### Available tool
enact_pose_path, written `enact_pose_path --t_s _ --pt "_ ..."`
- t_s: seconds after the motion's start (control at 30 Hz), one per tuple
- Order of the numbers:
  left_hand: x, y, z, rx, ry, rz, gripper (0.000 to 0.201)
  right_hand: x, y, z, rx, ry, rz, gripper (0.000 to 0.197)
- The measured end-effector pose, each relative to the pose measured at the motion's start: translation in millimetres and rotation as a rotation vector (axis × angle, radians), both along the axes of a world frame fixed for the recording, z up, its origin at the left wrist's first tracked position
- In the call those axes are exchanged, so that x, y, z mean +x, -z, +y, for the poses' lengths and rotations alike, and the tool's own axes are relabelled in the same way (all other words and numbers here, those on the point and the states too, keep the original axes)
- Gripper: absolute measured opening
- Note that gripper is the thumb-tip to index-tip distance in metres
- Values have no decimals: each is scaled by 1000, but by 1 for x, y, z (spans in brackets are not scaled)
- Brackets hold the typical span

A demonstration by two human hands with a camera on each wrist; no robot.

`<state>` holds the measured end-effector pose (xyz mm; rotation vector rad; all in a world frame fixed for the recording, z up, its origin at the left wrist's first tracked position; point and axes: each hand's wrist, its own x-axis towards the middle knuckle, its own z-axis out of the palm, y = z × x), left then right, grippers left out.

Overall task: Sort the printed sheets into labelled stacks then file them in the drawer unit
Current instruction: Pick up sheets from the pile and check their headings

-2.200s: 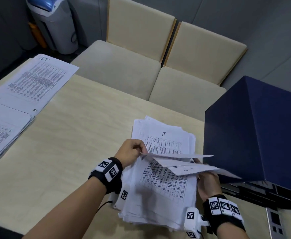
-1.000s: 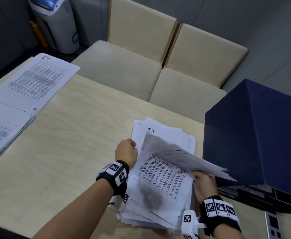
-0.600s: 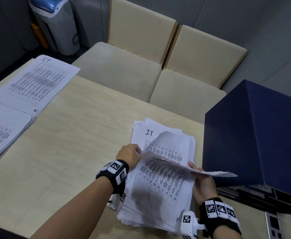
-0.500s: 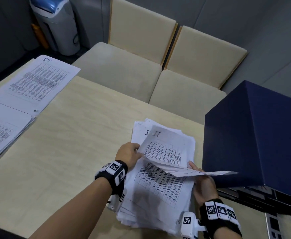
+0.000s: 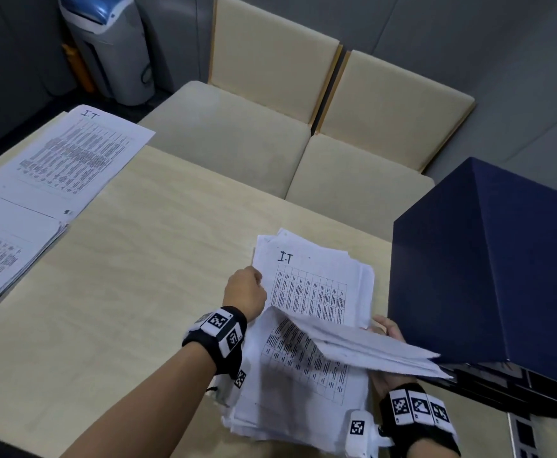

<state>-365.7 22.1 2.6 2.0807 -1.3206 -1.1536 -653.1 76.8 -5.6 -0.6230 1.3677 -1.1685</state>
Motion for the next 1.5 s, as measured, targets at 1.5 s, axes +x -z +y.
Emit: enact_pose_path --t_s 1.5 --pt "33 -34 10 11 -57 1005 31 20 -13 -36 217 131 185 34"
